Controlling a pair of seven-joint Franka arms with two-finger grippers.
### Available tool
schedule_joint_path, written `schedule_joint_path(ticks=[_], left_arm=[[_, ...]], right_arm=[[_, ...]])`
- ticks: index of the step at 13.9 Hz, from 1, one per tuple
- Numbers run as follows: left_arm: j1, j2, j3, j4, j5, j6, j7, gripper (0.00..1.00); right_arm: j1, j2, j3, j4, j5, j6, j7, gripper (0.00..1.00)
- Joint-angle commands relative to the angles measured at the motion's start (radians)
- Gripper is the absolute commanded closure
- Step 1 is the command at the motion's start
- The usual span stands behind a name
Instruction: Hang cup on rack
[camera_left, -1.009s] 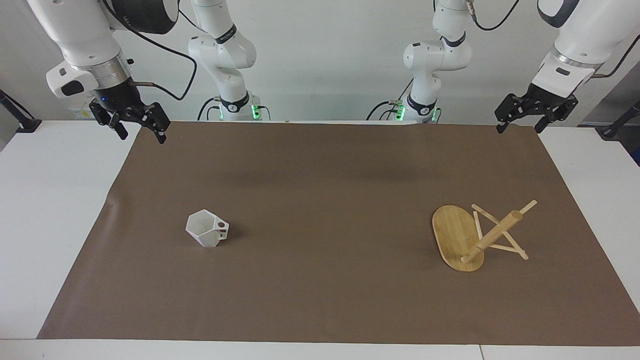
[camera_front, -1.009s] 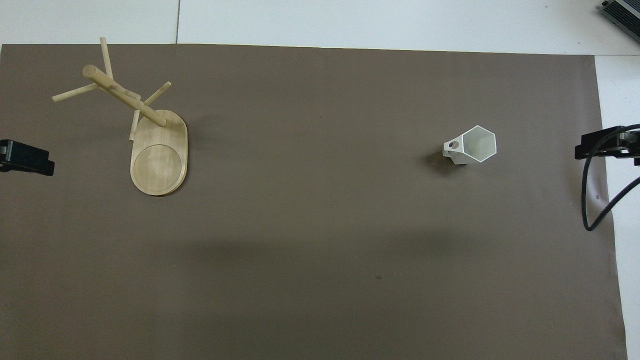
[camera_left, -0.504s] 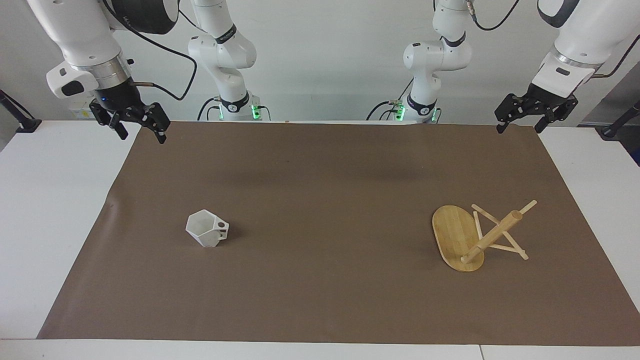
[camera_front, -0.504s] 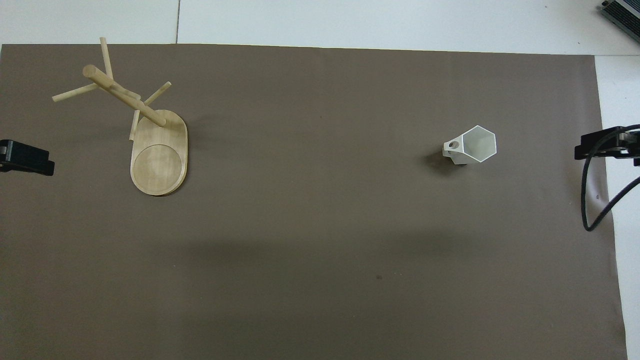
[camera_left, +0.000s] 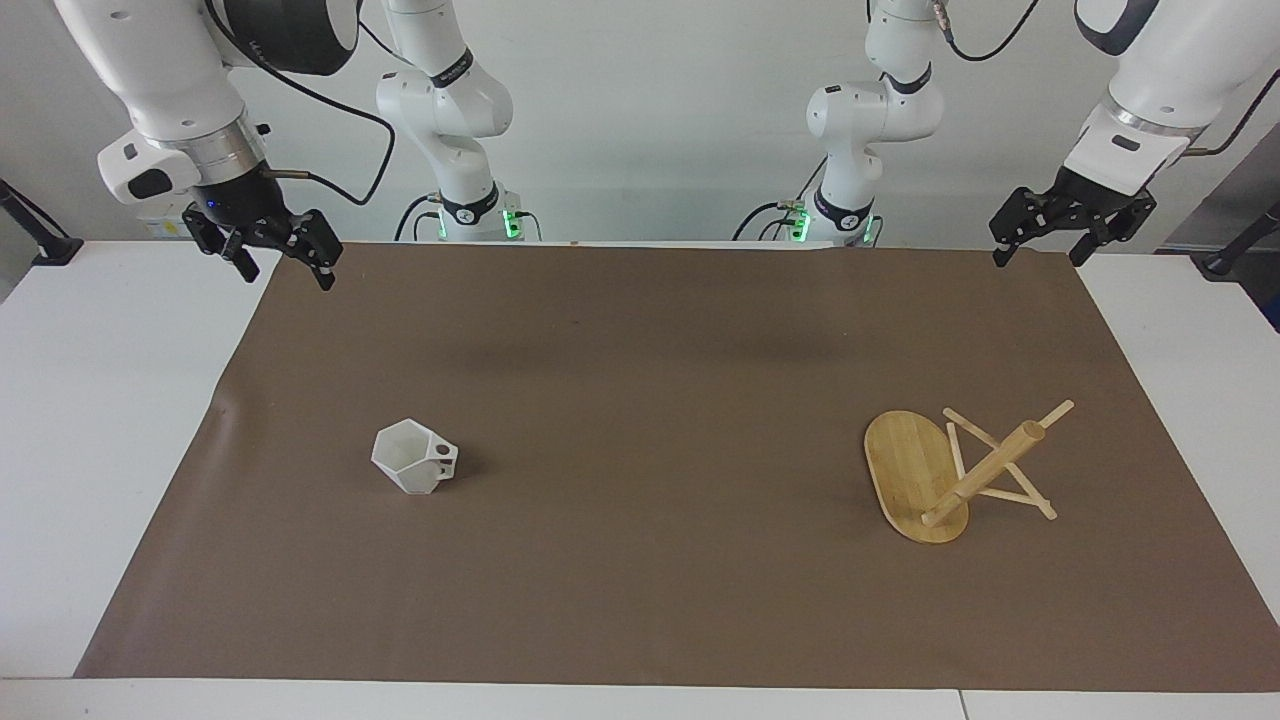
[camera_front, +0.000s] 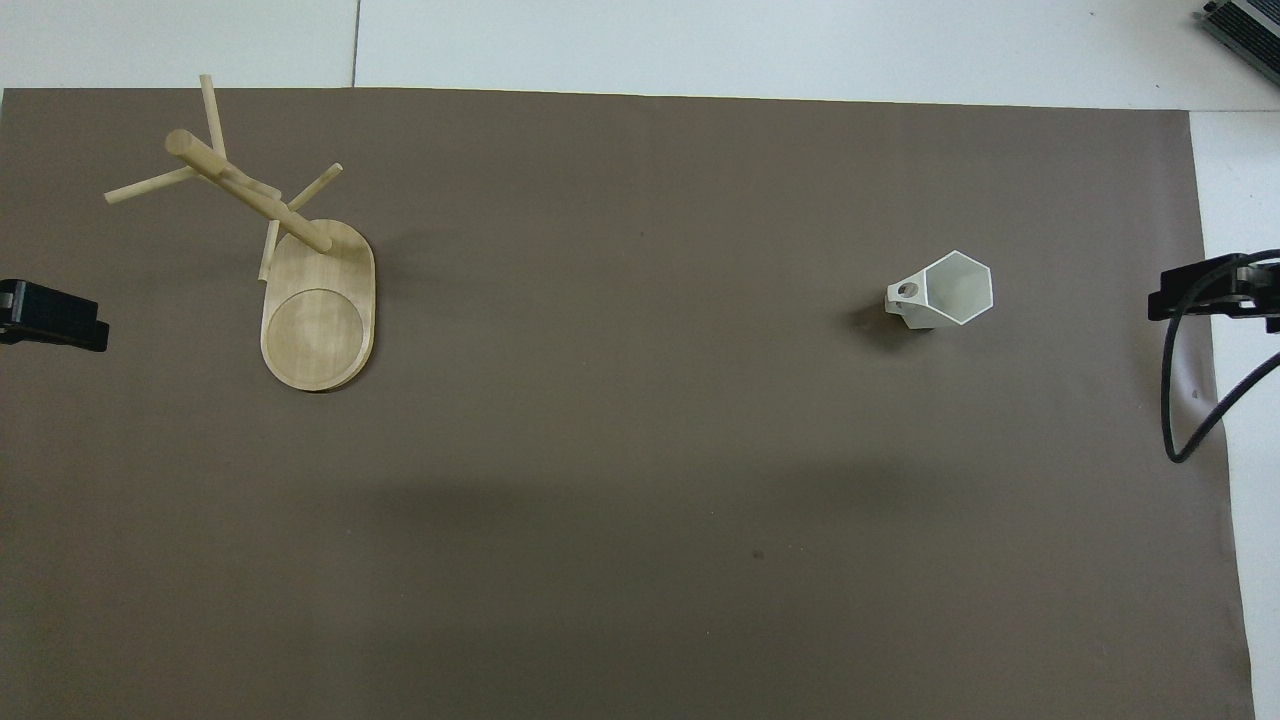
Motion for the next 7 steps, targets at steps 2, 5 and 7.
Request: schedule_joint_path(ticks=[2,5,7], left_arm=[[0.004,-0.026,-0.004,-0.031,0.014,0.009,-0.011,0.00],[0.004,-0.026,-0.004,-0.031,0.014,0.009,-0.011,0.00],[0.002,-0.026,-0.004,-0.031,0.014,0.009,-0.011,0.00]], right_arm=[[-0.012,-0.026,0.002,-0.040,0.006,0.023,0.009,0.00],[-0.012,-0.026,-0.002,-0.042,0.025,0.037,-0.056,0.00],[-0.011,-0.028,-0.002,-0.060,0.025,0.096,-0.105,0.00]])
